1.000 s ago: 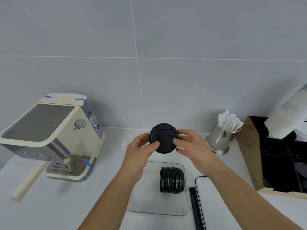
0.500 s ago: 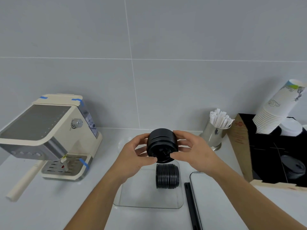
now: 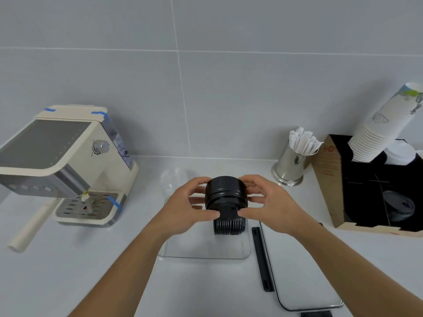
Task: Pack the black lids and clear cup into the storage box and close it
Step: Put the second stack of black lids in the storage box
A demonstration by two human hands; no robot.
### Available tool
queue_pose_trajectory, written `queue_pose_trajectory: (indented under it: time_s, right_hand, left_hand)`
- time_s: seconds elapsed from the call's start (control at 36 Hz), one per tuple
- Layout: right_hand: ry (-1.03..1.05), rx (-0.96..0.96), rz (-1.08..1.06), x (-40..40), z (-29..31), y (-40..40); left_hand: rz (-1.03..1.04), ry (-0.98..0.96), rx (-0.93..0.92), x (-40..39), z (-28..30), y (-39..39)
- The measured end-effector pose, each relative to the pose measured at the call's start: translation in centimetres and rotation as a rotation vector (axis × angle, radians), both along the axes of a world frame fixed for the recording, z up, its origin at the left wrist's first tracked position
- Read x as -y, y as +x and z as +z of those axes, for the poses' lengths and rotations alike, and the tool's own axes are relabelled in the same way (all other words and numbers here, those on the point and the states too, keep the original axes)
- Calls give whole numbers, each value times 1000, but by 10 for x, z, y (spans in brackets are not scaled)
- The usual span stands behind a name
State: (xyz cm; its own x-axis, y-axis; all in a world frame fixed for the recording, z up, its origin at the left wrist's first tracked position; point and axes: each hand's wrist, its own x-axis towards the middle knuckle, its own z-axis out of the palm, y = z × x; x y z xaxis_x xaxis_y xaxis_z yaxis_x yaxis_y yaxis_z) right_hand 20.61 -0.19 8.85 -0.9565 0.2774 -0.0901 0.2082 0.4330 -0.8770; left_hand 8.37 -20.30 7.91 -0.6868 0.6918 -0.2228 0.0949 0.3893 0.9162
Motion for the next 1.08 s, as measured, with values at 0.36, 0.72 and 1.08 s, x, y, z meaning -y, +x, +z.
queue_pose_trajectory:
  time_s: [0.36, 0.72, 1.08]
  right_hand:
    - [44, 23, 29, 7, -15, 6]
    - [117, 75, 78, 4, -25, 1]
    - [208, 137, 111, 15, -68, 22]
  left_hand:
    - [-11, 8, -20, 9, -17, 0]
    - [-48, 13, 112, 9, -29, 3]
    - [-51, -171, 193, 7, -62, 22]
